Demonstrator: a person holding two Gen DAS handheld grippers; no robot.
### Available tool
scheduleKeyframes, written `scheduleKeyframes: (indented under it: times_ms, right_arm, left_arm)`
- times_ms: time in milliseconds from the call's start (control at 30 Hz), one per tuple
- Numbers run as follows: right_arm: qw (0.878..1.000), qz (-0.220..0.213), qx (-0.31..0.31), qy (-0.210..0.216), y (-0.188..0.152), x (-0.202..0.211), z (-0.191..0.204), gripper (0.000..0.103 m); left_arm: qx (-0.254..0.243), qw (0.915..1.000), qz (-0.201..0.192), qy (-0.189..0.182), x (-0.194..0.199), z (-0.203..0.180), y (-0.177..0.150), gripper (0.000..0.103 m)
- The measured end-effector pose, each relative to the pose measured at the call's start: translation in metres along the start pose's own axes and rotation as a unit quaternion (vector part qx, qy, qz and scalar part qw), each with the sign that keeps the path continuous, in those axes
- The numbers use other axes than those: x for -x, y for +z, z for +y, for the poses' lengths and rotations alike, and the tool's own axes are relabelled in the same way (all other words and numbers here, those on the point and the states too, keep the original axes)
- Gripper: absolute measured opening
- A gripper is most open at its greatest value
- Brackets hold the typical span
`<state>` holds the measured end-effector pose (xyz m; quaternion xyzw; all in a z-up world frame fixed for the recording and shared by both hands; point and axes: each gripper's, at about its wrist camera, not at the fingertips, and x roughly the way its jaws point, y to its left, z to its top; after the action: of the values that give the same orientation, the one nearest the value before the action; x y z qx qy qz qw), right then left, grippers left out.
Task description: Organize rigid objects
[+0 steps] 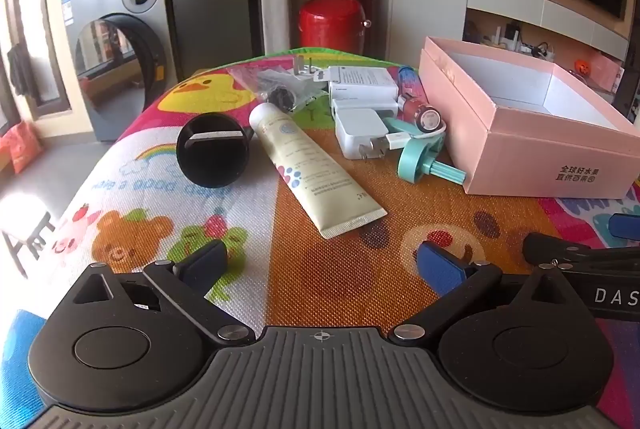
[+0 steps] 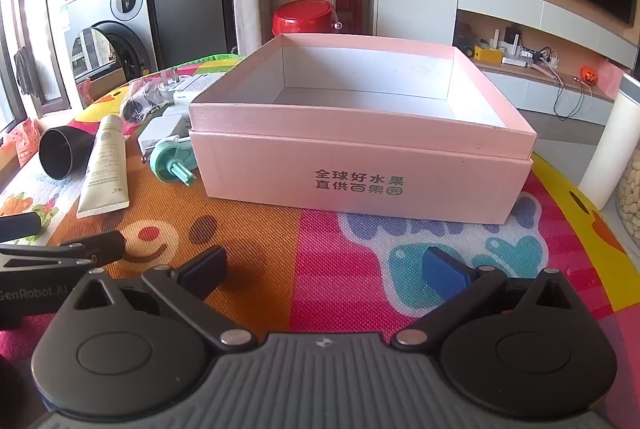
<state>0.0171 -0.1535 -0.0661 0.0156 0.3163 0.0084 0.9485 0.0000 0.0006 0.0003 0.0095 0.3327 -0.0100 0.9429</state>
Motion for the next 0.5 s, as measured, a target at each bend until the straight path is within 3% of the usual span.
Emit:
scheduleKeyframes:
  times_ms: [500]
  right_arm:
    - [1.0, -0.001, -0.002, 0.002, -0.0004, -0.0001, -0.0001, 0.103]
  left_arm:
    - [0.0, 1.0, 0.001, 0.0, -0.0001, -0.0001, 0.0, 0.103]
